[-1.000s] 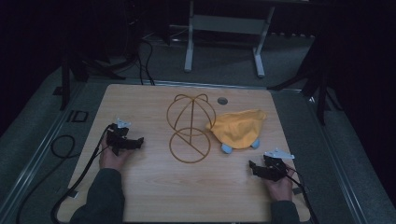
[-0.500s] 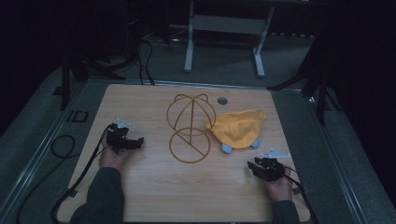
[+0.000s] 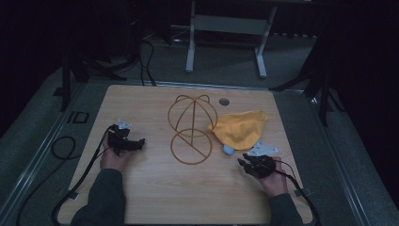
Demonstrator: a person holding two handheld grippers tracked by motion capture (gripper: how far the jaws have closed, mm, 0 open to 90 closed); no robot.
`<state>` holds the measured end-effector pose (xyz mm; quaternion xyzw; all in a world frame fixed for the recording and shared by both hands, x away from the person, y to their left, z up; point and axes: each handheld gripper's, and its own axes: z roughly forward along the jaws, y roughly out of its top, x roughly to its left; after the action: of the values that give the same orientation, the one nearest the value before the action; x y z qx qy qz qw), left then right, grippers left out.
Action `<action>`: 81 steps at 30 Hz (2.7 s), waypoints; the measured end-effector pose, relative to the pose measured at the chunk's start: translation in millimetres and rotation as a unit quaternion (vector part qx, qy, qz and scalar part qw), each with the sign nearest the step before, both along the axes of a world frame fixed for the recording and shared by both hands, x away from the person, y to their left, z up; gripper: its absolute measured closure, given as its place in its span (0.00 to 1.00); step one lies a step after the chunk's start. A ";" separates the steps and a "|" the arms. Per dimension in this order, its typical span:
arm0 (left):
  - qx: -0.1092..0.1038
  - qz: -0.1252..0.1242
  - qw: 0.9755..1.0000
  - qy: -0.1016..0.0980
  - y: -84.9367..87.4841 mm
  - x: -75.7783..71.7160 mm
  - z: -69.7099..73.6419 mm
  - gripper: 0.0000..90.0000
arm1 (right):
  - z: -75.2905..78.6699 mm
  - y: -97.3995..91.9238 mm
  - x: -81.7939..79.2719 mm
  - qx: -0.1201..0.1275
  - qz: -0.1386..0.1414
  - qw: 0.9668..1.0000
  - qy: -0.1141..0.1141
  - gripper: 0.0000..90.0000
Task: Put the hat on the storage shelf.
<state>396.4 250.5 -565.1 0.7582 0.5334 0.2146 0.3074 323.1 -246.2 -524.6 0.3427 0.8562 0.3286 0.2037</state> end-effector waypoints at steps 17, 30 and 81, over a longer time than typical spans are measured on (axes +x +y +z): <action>0.000 0.001 1.000 0.000 -0.6 0.5 0.1 0.05 | -2.4 43.7 30.9 -0.023 0.022 0.999 -0.017 0.64; 0.000 0.001 1.000 0.000 -1.0 1.2 0.0 0.05 | -17.1 65.3 40.8 -0.122 0.010 0.992 -0.030 0.68; 0.000 0.001 1.000 0.000 -1.1 1.4 0.0 0.05 | 58.8 -7.6 17.5 -0.053 -0.003 0.998 -0.021 0.93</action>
<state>397.9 249.4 -565.1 0.7578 0.5339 0.2149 0.3074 340.6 -253.8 -465.8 0.3272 0.8669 0.2894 0.2400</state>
